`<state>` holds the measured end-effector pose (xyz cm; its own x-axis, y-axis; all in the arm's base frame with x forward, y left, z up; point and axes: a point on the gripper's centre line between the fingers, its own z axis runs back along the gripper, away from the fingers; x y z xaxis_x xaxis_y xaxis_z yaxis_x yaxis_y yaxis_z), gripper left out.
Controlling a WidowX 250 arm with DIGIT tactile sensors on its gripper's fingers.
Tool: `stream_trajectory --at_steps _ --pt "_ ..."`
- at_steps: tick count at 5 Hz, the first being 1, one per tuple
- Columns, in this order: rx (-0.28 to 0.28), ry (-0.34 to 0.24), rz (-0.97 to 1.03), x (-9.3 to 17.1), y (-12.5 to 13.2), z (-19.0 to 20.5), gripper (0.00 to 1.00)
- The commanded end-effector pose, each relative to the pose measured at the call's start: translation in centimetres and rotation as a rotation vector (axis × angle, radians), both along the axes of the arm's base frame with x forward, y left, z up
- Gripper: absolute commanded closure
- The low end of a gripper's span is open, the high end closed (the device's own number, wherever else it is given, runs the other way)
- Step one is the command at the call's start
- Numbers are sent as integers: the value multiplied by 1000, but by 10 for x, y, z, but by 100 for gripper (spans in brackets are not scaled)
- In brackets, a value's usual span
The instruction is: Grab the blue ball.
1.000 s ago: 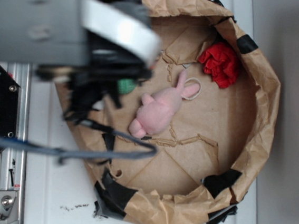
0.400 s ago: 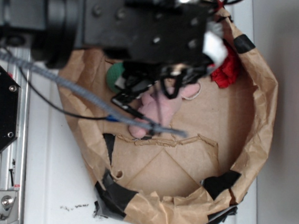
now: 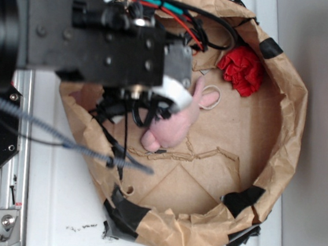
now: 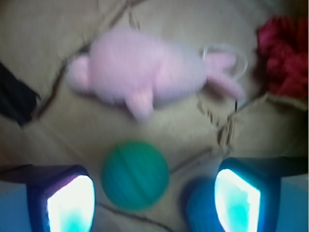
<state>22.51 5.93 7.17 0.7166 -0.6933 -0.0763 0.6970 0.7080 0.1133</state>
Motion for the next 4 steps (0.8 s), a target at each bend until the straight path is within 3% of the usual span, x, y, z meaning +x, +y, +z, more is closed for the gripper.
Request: stream_trajectory --at_steps 1,2,4 --pt "94 48 31 5 32 -12 0" --pt "130 63 -33 1 34 -34 0" --pt "105 29 -56 4 43 -45 0"
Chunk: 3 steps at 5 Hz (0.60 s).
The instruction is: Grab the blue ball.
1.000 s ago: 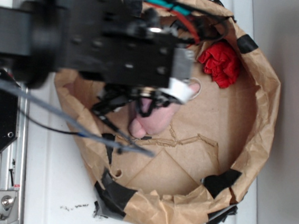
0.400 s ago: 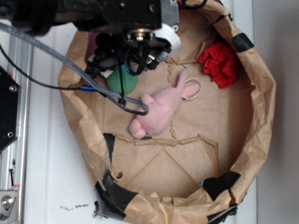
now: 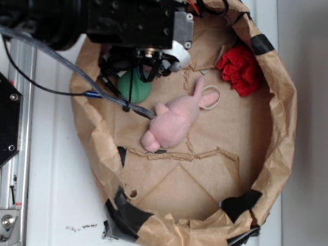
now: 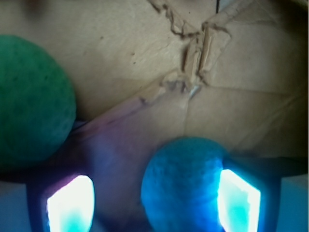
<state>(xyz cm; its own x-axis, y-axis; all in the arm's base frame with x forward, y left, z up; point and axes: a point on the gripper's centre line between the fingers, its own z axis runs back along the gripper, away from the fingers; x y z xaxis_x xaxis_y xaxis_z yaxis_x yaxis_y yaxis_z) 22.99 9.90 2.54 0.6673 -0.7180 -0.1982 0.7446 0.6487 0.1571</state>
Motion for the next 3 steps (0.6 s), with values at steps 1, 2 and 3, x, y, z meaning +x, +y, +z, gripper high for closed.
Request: stream_trajectory --at_steps 1,2,3 --pt "10 -11 -5 0 9 -4 0" --pt "-5 -19 -9 0 13 -6 0" --pt "7 -27 -7 0 18 -9 0"
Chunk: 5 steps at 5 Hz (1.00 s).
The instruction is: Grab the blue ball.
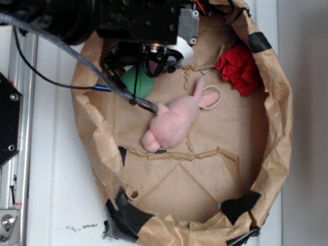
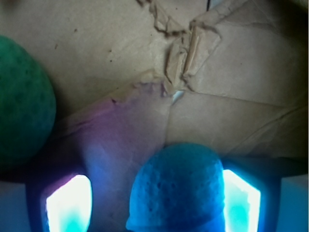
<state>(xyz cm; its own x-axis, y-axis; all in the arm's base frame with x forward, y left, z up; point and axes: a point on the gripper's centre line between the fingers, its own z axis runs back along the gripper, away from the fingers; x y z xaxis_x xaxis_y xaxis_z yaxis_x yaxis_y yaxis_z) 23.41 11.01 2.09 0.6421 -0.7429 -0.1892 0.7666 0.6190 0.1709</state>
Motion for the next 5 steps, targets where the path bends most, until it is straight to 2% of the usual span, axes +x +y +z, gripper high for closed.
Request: stream_trajectory --at_steps 1,4,5 --pt "27 -22 87 -3 12 -3 100" --pt "70 -27 105 -3 9 1 100" --pt "88 -34 129 -2 -8 18 100"
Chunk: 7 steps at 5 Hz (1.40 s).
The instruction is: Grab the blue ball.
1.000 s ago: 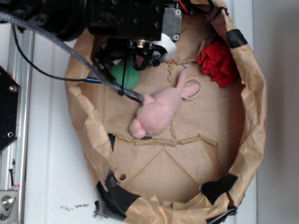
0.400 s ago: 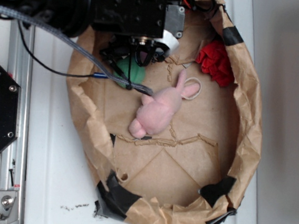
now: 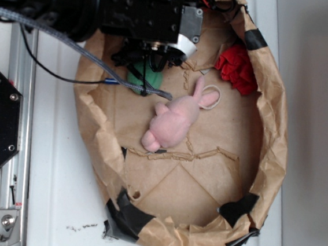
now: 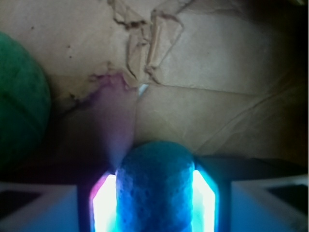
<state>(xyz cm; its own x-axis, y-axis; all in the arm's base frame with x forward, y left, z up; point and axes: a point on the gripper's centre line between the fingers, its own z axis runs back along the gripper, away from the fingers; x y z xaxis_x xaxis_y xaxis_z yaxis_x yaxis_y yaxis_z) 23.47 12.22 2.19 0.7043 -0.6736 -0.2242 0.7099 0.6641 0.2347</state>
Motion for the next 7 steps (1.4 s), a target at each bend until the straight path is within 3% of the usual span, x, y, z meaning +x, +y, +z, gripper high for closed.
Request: stream_trajectory --at_steps 1,2,4,5,6,7 --pt "-39 -119 47 9 -49 64 100" --pt "-99 -158 119 23 -72 108 100" --pt "-164 -169 237 42 -83 134 100" --pt "-205 -65 487 38 -90 132 100" --pt "-276 -194 722 33 -95 142 100" --pt "-310 -256 906 26 -97 144 100"
